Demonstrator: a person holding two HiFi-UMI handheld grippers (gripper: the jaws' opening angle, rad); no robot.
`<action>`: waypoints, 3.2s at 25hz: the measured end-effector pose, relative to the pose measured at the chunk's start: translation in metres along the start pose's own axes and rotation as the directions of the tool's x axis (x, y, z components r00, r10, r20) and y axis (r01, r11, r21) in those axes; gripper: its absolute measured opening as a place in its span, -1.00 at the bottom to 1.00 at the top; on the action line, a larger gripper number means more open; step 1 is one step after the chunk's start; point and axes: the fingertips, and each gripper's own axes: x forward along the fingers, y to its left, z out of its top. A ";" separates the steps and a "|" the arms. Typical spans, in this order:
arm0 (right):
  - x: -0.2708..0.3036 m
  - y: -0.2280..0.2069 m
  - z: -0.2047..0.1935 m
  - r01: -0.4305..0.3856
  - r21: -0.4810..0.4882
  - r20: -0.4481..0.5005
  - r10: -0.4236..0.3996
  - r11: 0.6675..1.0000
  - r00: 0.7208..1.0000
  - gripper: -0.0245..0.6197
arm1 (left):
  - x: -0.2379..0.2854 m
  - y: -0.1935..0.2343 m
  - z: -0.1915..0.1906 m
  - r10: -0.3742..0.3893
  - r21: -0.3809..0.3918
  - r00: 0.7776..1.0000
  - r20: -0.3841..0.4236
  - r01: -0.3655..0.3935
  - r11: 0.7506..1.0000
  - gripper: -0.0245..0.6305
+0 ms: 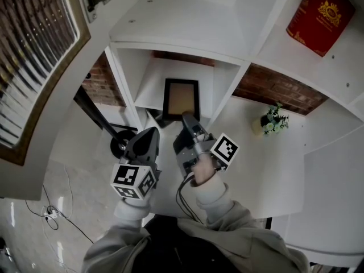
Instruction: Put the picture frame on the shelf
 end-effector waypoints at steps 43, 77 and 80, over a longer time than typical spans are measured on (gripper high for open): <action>-0.015 0.016 -0.026 -0.083 -0.029 -0.075 0.081 0.996 0.994 0.15 | -0.021 -0.013 -0.007 -0.001 -0.022 1.000 0.013 0.001 1.000 -0.92; -0.208 0.058 -0.097 -0.104 -0.874 -0.190 -0.138 0.474 0.972 -0.93 | -0.131 -0.130 -0.057 0.069 -0.051 0.996 -0.061 -0.072 0.996 -0.91; -0.208 0.063 -0.097 -0.110 -0.881 -0.192 -0.136 0.460 0.972 -0.93 | -0.131 -0.134 -0.052 0.064 -0.047 0.997 -0.052 -0.066 0.997 -0.91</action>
